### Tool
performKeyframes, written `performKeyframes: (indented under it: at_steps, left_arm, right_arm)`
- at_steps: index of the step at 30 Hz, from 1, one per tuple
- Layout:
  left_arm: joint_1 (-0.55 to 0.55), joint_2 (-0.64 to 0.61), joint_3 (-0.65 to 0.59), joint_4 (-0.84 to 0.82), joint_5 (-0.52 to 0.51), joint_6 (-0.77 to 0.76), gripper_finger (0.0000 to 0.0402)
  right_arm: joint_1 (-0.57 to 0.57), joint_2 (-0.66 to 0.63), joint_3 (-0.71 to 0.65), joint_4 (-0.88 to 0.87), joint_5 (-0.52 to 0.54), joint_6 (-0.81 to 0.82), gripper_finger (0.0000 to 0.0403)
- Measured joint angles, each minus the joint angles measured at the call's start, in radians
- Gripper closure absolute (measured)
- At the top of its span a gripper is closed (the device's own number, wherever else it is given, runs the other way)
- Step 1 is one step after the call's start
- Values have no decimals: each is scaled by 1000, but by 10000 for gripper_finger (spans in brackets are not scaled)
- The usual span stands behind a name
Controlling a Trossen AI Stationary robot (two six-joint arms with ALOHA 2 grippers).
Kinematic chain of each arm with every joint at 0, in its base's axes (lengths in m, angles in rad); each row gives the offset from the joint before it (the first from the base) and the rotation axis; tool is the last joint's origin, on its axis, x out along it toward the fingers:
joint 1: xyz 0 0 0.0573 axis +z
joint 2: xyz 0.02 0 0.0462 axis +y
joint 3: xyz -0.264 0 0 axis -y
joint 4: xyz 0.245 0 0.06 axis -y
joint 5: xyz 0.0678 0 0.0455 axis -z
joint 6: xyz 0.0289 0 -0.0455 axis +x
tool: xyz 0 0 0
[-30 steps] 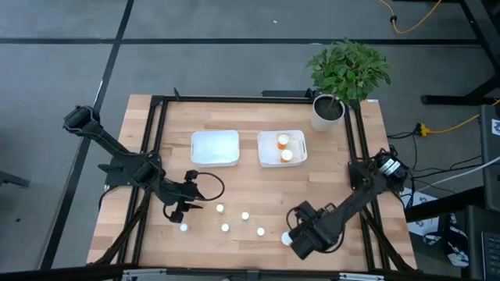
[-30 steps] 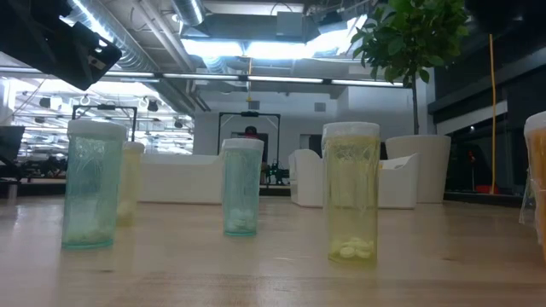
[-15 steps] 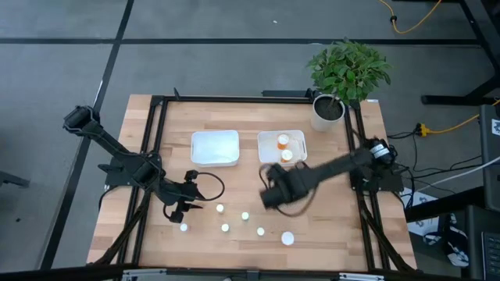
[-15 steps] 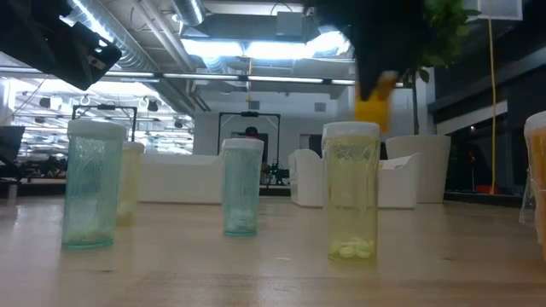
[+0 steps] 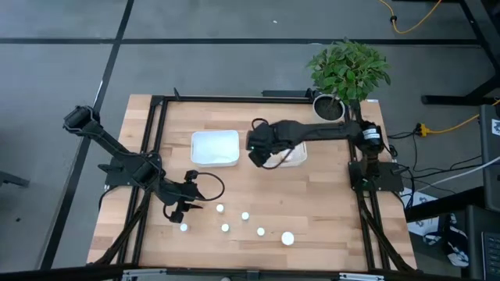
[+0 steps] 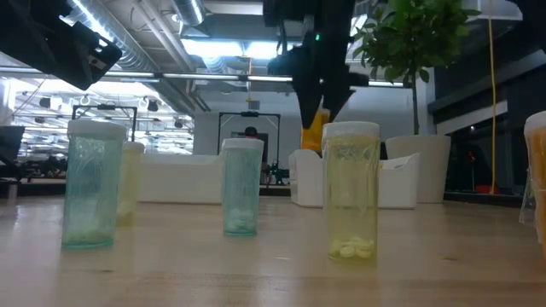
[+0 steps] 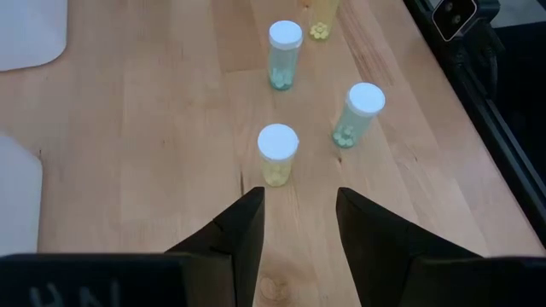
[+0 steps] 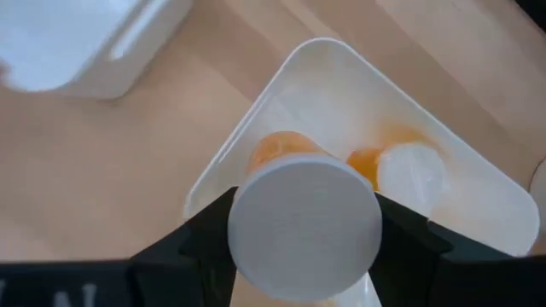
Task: Pick and place medicine bottles into bin by pill shape (circle, oval)
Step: Put the right orange pill bottle into the right white bin
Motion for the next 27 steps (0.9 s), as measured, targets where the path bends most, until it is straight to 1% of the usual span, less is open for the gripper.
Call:
performKeyframes:
  at_steps: [2, 7, 12, 18, 20, 23, 27]
  left_arm:
    - [0, 0, 0, 0, 0, 0, 261]
    - [0, 0, 0, 0, 0, 0, 261]
    - [0, 0, 0, 0, 0, 0, 261]
    - [0, 0, 0, 0, 0, -1, 261]
    - [0, 0, 0, 0, 0, -1, 261]
    - [0, 0, 0, 0, 0, -1, 261]
    - [0, 0, 0, 0, 0, -8, 261]
  right_arm:
    - [-26, 13, -1, 8, -2, -17, 197]
    - [-78, 52, -1, 55, -53, -47, 197]
    - [-108, 94, -1, 59, -70, -71, 197]
    - [-135, 127, -1, 53, -130, -74, 197]
    - [-136, 130, -1, 54, -128, -73, 196]
    - [-135, 130, -1, 55, -98, -77, 193]
    - [-137, 130, -1, 55, -79, -74, 176]
